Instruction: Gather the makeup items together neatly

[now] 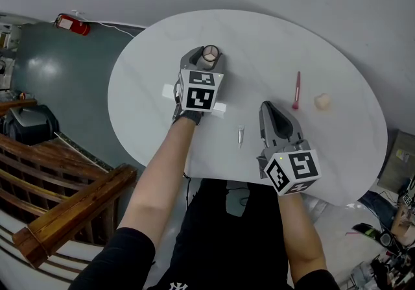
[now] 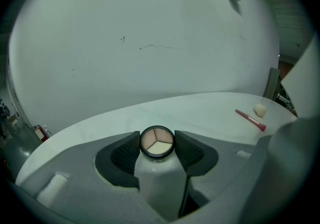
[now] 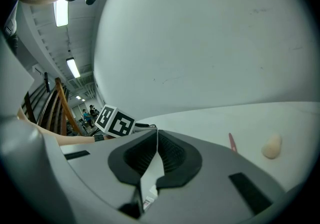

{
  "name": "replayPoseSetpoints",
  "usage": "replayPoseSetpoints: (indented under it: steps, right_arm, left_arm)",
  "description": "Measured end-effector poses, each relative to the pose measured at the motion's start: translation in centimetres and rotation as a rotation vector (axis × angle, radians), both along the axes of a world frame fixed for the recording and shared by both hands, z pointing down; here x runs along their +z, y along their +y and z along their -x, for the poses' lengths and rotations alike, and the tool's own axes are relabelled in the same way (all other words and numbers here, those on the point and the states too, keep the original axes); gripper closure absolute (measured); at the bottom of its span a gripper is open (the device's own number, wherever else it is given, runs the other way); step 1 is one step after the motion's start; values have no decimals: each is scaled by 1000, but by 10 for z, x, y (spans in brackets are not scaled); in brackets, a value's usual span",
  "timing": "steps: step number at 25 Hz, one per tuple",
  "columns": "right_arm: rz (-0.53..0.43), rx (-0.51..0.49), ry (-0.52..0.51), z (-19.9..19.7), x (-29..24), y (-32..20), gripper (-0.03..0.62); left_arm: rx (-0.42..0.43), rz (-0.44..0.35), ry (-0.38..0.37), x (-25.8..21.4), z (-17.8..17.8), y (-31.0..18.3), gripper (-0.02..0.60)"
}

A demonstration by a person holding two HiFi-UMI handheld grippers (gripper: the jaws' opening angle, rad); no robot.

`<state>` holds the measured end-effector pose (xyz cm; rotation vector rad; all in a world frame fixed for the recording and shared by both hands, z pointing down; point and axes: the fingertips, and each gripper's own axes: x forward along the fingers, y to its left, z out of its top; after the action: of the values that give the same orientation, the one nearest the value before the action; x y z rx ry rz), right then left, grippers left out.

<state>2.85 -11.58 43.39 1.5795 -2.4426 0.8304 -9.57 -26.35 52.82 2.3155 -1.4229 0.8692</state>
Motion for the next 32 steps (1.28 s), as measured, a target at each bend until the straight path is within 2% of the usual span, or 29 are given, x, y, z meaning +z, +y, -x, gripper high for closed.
replayPoseSetpoints:
  steps: [13, 32]
  right_arm:
    - [-19, 2, 14, -6, -17, 25, 577]
    - [-43, 5, 25, -4, -39, 64, 577]
  left_arm:
    - [65, -1, 13, -23, -23, 69, 359]
    - [138, 10, 17, -45, -36, 170, 359]
